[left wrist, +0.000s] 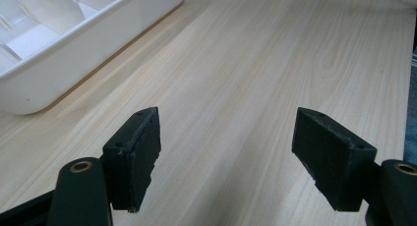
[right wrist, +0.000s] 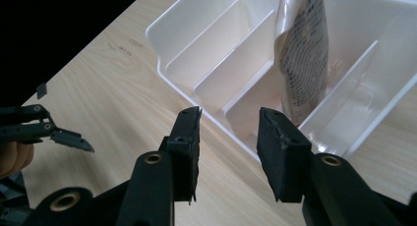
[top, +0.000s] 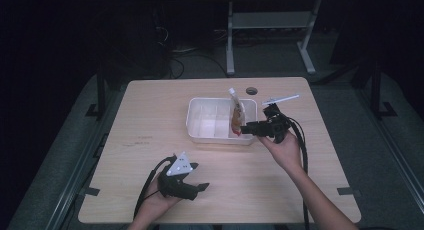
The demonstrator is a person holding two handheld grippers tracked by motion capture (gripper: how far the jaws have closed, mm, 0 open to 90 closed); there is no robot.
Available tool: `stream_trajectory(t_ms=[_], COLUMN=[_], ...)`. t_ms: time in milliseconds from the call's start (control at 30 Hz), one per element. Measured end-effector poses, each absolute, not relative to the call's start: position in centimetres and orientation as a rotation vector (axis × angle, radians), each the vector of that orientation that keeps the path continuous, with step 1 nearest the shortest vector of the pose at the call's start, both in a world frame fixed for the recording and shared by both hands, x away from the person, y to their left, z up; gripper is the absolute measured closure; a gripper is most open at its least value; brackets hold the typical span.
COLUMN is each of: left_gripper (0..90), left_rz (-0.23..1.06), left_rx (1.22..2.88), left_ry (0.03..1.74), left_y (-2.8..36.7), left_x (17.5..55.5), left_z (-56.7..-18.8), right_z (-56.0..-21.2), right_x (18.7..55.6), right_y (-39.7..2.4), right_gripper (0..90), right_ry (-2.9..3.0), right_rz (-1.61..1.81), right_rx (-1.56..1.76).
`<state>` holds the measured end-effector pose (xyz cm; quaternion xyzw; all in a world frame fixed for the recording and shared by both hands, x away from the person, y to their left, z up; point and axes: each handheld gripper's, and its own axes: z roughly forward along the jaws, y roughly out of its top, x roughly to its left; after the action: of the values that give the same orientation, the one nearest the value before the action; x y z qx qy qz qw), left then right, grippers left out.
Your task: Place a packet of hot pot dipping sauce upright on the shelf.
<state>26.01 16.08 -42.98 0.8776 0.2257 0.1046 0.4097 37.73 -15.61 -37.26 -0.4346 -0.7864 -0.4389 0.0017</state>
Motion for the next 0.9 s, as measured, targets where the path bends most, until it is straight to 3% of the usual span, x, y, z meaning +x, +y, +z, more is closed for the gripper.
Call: stream_trajectory(t_ms=[900], left_gripper=[25.7], left_rz=[0.269], left_rx=[2.202], left_ry=[0.577], left_y=[16.3], left_x=[26.1], left_z=[-42.9], right_z=[-38.0], right_x=[35.3], right_y=[-17.9], right_gripper=[52.1], right_ry=[-2.459], right_rz=[-1.386], right_rx=[-1.320])
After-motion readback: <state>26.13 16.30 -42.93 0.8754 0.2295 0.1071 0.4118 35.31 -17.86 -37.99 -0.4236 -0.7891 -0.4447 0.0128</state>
